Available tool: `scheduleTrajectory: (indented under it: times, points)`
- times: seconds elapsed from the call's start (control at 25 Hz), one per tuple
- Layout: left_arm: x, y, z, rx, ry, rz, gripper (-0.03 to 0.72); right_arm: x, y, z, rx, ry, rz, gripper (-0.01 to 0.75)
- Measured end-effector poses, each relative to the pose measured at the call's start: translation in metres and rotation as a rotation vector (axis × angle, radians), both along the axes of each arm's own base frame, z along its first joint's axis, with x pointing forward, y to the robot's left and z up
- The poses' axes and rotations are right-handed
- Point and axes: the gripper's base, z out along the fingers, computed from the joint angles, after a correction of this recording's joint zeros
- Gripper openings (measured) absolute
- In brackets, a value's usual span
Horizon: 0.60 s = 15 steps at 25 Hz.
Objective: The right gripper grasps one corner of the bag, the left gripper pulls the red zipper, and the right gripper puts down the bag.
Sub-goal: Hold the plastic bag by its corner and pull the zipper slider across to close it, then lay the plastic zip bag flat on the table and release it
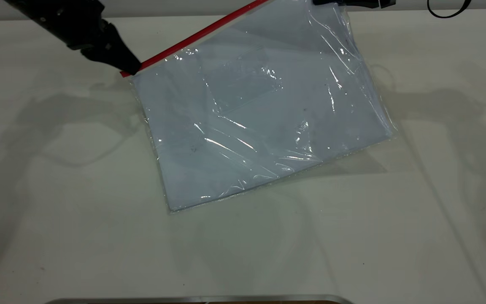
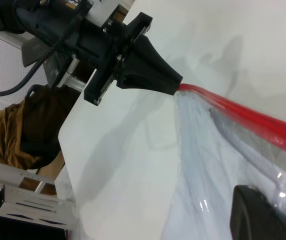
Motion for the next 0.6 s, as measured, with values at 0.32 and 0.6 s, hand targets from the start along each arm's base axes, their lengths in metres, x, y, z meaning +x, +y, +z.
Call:
scheduleTrajectory:
  times: [0.32,0.6]
  points:
    - [0.001,-0.004,0.004,-0.024,0.021,0.059,0.114,0.000,0.000,0.000,-0.011,-0.055,0.023,0.041]
    - [0.006,-0.019,0.083,-0.095,-0.151,0.074,0.386,0.006,0.008,-0.025,-0.271,-0.111,-0.031,0.146]
